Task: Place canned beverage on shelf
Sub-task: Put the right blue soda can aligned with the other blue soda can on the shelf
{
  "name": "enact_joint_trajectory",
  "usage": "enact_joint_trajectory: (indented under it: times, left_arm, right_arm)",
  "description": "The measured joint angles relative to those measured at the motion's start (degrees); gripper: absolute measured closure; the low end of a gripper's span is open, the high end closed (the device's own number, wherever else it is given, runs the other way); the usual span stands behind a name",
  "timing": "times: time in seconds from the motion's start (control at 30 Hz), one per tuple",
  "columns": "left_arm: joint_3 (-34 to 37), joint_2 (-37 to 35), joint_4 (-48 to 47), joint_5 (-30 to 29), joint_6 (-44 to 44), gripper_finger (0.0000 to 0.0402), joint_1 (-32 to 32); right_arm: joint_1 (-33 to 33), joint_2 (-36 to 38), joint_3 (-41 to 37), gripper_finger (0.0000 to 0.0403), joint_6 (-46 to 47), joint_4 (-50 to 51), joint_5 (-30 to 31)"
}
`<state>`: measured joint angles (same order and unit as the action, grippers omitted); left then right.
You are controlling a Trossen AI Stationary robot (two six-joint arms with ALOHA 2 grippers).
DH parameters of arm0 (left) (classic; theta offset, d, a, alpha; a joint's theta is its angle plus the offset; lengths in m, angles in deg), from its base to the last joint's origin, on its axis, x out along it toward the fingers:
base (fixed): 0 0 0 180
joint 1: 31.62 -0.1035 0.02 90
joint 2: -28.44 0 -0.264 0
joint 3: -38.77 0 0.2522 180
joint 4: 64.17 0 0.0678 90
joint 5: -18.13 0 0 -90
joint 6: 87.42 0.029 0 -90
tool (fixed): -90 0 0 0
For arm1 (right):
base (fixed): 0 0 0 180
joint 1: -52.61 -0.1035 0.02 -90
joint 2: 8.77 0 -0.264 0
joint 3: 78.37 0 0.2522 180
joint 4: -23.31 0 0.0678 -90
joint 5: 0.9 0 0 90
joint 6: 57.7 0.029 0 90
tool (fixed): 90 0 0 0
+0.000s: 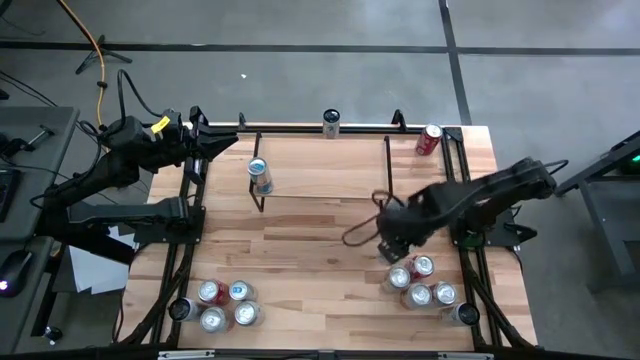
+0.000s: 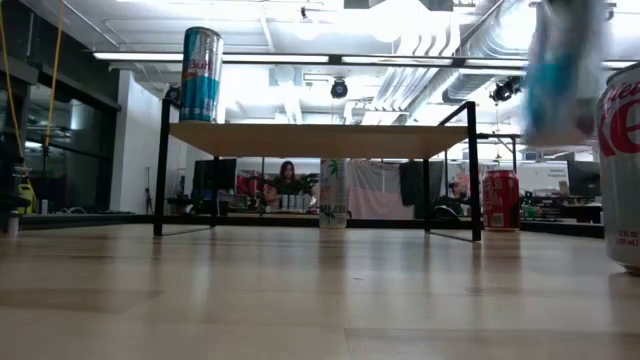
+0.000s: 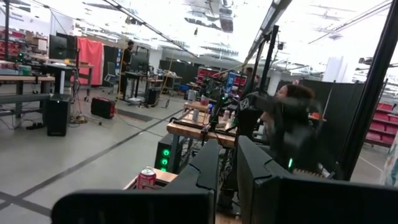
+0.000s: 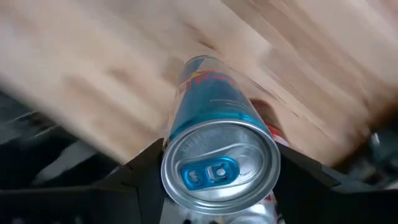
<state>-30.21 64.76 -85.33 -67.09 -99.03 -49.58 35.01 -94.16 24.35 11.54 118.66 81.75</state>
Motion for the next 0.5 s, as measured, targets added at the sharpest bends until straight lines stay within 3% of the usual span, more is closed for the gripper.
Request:
enact_joint_trajectory:
  times: [0.23,0.5]
  left_arm:
    - [0.00,0.02,0.00,-0.42,0.19,0.0399,-0.02]
    - [0.00,0.03,0.00,-0.45,-0.29,0.0399,0.00]
  right_arm:
    - [9.27,-0.40,23.53,0.0183,-6.87,7.87,0.94]
    - [20.13,-5.82,34.94,0.0183,-19.48,8.97,5.24]
